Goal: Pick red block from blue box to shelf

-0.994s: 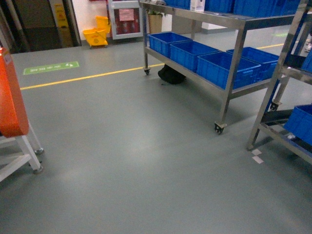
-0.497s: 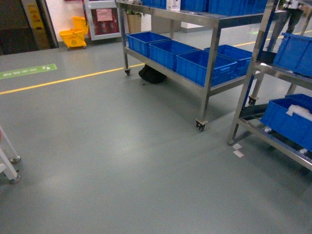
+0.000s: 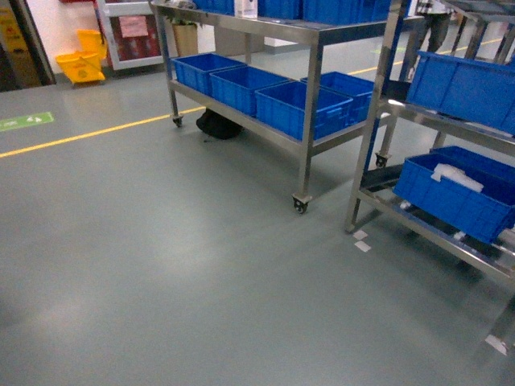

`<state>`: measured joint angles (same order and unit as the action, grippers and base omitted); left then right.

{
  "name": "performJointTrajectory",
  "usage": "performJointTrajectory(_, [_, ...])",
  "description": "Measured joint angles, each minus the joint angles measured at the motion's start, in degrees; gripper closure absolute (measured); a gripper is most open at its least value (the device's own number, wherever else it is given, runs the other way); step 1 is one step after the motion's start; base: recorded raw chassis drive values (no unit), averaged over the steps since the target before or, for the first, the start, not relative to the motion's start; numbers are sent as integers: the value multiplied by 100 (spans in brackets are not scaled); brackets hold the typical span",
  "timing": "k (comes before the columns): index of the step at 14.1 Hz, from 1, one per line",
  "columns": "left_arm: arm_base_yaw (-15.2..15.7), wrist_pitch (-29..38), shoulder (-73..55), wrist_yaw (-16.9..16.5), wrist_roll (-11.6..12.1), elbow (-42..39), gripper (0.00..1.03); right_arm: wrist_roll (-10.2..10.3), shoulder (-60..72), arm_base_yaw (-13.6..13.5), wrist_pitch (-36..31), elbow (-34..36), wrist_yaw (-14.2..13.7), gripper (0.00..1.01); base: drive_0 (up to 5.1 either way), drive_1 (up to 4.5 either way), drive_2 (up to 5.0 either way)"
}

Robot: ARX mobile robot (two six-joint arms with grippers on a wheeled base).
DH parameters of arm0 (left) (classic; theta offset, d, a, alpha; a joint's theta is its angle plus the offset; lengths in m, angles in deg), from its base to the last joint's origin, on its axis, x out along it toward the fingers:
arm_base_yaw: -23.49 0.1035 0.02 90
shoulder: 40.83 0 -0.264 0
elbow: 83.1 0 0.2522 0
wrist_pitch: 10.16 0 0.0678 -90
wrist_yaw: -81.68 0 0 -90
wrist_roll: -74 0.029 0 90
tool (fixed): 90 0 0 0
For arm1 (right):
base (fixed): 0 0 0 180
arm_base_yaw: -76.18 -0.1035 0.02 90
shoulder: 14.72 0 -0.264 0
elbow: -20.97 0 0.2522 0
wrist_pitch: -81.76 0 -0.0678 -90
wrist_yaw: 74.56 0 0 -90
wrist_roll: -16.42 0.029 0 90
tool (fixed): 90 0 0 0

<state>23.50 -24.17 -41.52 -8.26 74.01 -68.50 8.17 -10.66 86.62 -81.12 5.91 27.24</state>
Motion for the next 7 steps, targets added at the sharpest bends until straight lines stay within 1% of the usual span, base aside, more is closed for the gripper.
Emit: performJointTrajectory(7, [0,2,0,0,0,0,5,2,0,0,0,0,0,73,-155,-155,-155])
